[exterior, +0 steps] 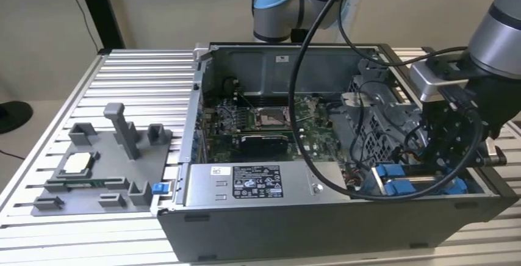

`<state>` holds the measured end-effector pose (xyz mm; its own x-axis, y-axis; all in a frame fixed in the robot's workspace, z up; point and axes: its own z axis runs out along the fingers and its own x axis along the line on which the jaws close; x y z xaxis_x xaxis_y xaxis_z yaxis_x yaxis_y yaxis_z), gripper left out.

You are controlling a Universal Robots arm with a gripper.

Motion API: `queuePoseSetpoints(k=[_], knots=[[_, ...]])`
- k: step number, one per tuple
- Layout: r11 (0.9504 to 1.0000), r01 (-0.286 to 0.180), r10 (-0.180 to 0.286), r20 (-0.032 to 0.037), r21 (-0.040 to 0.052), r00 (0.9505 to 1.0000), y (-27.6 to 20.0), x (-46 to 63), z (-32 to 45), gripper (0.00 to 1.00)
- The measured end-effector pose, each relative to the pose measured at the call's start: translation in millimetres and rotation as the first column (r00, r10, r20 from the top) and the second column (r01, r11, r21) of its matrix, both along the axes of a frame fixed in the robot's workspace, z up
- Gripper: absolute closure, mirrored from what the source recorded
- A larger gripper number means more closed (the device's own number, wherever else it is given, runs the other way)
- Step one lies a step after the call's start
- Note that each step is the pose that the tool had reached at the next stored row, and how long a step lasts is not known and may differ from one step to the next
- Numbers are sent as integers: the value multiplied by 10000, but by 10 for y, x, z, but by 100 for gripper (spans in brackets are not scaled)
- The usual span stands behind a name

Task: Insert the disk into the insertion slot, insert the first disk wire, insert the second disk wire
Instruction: 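Insert the first disk wire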

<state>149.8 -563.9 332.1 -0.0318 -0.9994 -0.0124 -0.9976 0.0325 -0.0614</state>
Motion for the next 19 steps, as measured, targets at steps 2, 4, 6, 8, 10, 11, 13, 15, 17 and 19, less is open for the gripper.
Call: queuePoseSetpoints(k=[2,4,6,8,10,11,13,15,17,19], knots=[[10000,0,0,0,-9,10000,0,0,4,0],[10000,-1,1,0,-16,10000,0,0,7,0],[10000,0,0,0,-15,10000,0,0,10,0],[10000,0,0,0,-14,10000,0,0,18,0],[10000,0,0,0,-13,10000,0,0,29,0],[10000,0,0,0,-14,10000,0,0,36,0],[10000,0,0,0,-13,10000,0,0,51,0],[10000,0,0,0,-13,10000,0,0,64,0],[10000,0,0,0,-14,10000,0,0,79,0],[10000,0,0,0,-14,10000,0,0,98,0]])
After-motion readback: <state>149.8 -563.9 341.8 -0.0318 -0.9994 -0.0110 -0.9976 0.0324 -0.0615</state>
